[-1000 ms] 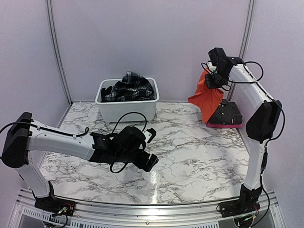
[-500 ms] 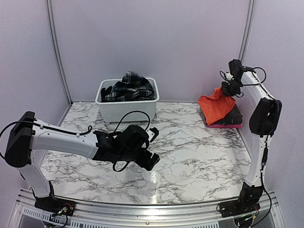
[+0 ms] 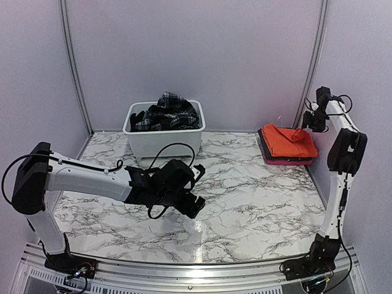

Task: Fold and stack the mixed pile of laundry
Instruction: Place the square-folded T-shirt at the corner of the board.

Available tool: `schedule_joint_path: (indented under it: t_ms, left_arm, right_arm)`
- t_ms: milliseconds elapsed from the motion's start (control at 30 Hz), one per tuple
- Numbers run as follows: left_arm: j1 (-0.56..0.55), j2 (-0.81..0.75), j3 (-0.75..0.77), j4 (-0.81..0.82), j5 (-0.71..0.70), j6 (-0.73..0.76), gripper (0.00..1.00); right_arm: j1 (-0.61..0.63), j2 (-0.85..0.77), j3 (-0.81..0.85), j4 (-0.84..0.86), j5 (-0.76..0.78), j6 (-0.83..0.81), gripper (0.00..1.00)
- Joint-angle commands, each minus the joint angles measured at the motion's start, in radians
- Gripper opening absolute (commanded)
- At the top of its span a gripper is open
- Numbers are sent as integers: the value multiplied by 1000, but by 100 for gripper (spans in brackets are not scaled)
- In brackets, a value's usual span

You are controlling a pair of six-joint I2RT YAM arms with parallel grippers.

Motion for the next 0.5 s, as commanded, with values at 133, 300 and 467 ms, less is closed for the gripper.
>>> schedule_joint_path:
  t_ms: [133,300,467]
  left_arm:
    - [23,42,60,-36,32,12,99]
    - [29,45,65,-35,34,11,99]
    - [31,40,53,-32,29,7,99]
  right_arm:
    - [-3,-47,57,17,33,20,60]
    - [-3,-172,-37,29,-61,28,57]
    - [-3,-342,-307,98,-173,63,51]
